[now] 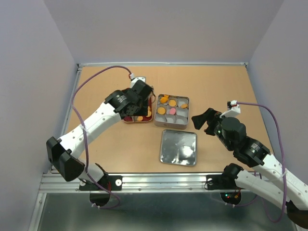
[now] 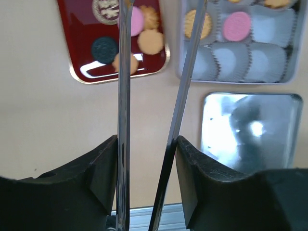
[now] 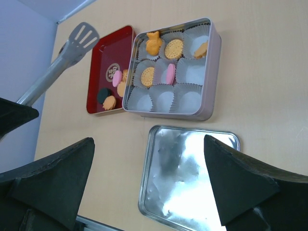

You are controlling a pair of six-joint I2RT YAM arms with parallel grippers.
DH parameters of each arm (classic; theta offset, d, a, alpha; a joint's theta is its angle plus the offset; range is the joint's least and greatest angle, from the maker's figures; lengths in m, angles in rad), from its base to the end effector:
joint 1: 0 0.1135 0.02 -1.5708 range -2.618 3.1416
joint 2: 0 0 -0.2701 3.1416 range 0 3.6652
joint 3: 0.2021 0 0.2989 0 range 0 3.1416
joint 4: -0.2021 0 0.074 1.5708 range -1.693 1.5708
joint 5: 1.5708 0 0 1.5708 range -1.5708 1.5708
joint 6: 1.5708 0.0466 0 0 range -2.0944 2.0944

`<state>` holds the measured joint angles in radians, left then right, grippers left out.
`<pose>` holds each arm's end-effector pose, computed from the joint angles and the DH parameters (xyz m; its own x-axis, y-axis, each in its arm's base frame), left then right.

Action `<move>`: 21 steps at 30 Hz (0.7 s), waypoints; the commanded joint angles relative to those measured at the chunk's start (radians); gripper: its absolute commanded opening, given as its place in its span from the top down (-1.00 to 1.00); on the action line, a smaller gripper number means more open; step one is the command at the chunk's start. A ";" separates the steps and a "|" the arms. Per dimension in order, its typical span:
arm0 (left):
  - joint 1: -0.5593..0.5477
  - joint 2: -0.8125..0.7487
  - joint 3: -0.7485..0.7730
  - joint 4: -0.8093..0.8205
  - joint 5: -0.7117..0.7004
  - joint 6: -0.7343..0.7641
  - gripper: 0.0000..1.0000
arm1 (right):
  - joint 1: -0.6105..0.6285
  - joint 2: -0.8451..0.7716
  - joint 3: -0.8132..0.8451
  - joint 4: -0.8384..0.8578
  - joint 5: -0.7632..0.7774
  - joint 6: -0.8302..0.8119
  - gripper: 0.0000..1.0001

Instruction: Pack the cookies

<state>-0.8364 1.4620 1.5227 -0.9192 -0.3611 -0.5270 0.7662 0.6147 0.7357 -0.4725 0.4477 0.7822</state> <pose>0.2509 -0.2533 0.3706 -0.7098 0.0841 -0.6994 0.2113 0.9725 -0.0976 0.1521 0.1184 0.3242 -0.4101 0.4871 -0.7710 -0.0608 0.8289 0.5560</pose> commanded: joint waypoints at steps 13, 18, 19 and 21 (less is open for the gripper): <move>0.543 -0.118 -0.375 0.319 -0.075 0.259 -0.16 | -0.002 0.023 -0.025 0.005 -0.003 -0.011 -0.99; 0.562 0.021 -0.395 0.330 -0.059 0.220 -0.18 | -0.001 0.017 -0.022 0.003 0.008 -0.024 -0.99; 0.571 0.049 -0.406 0.350 -0.046 0.219 -0.18 | -0.002 0.014 -0.025 0.003 0.008 -0.021 -0.99; 0.576 0.072 -0.430 0.367 -0.024 0.214 -0.29 | -0.002 0.002 -0.036 0.003 0.006 -0.017 -0.99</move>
<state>-0.2726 1.5093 1.1309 -0.5999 -0.4023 -0.3153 0.7662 0.6430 0.7052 -0.4831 0.4332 0.7773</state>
